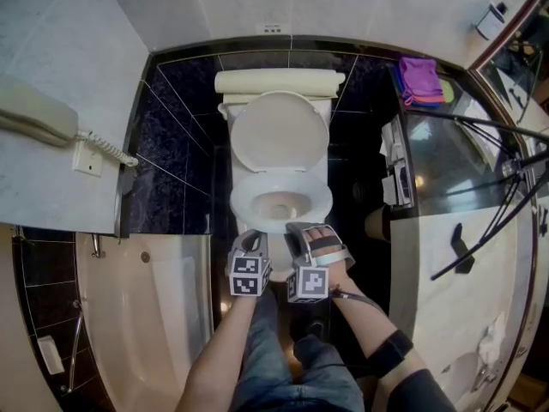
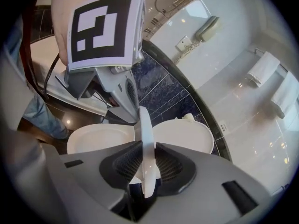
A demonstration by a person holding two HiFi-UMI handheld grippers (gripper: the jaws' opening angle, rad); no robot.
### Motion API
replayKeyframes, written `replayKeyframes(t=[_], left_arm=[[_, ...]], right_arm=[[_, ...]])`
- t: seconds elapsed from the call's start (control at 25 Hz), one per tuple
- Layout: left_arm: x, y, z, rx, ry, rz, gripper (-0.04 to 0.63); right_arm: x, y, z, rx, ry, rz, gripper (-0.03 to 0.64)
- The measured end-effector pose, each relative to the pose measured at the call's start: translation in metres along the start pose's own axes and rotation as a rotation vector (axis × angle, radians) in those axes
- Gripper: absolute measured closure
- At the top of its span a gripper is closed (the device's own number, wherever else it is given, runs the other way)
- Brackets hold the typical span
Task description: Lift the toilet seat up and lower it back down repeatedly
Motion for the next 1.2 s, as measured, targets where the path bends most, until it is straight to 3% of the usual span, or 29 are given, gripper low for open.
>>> replayKeyframes(t=[0.32, 0.52, 0.84, 0.96, 1.2], left_arm=[[0.01, -0.031, 0.007, -0.018, 0.014, -0.02, 0.604], [0.017, -0.044, 0.01, -0.028, 0.006, -0.023, 0.604], [0.025, -0.108, 0.007, -0.081, -0.009, -0.028, 0.603], [0.026, -0.148, 0.003, -0.115, -0.015, -0.026, 0.604], [0.034, -0.219, -0.014, -0.205, -0.062, -0.02, 0.604]], right_arm=[[-0.034, -0.004, 0.02, 0.042, 0.033, 0.003, 0.509], [-0.045, -0.026, 0.043, 0.039, 0.02, -0.091, 0.598], [-0.072, -0.108, 0.044, -0.14, -0.047, -0.545, 0.6], [-0.095, -0.13, 0.036, -0.183, -0.042, -0.704, 0.6], [-0.155, -0.158, 0.014, -0.22, -0.019, -0.832, 0.6]])
Point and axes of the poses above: the fingertips, and each gripper's own axes: z backward along the fingers, x to its right, y out of its top, the point moved 7 cm from there along z, backward along the fingers, and after that the axes turned 8 degrees about -y, right-handed, at the moved point
